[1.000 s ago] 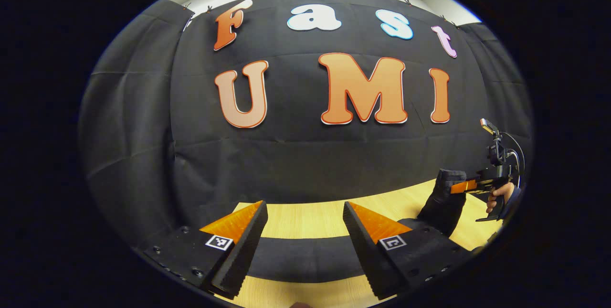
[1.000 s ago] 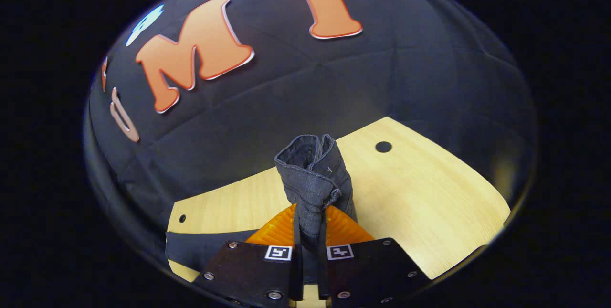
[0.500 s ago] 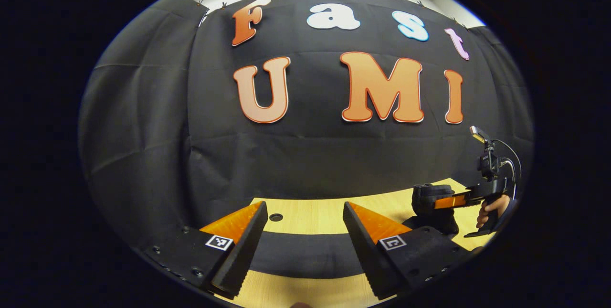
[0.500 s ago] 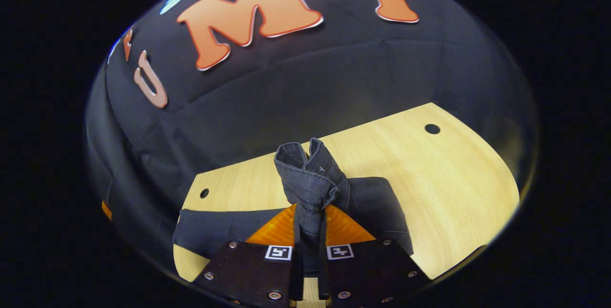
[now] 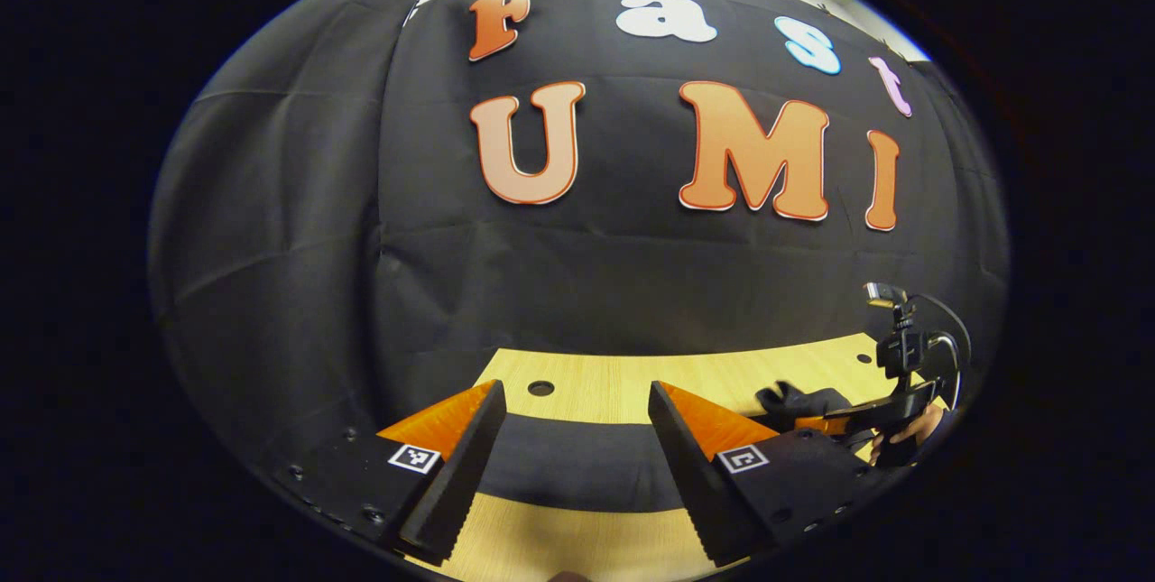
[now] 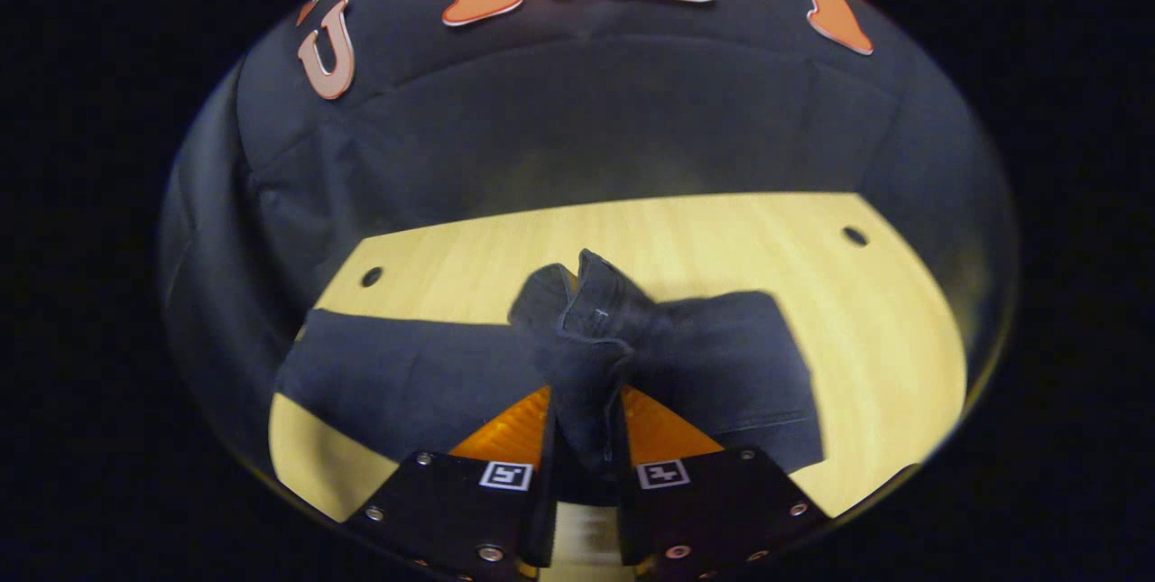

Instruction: Grasp the waist and the cuffs of the jeans and fold them to make the two legs overlap; first hold the waist and fold one-third of the jeans toward the cuffs, then hold the cuffs and fold the remaining one-third in the same direction to finish folding.

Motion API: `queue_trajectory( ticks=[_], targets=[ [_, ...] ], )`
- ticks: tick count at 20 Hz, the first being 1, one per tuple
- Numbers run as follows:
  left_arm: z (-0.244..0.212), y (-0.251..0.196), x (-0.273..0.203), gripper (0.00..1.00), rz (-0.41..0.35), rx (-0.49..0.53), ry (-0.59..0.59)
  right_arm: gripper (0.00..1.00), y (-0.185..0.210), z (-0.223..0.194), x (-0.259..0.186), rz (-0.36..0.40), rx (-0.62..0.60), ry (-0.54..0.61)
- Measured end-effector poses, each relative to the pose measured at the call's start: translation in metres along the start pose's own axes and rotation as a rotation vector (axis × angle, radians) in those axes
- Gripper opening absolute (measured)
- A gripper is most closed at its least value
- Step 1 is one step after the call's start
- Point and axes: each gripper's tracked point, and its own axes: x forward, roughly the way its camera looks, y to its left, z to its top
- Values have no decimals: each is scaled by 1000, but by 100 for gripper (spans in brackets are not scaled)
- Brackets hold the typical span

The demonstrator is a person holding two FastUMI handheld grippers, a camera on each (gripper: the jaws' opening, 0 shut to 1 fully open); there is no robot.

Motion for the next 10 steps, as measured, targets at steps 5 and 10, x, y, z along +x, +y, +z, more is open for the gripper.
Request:
queue_trajectory(
  ticks=[5, 10],
  targets=[
    [-20, 22, 9, 95, 26, -49, 68, 45, 5, -19, -7, 98, 27, 38],
    [-64, 66, 36, 97, 110, -126, 234, 65, -9, -2, -36, 70, 27, -17]
  ],
)
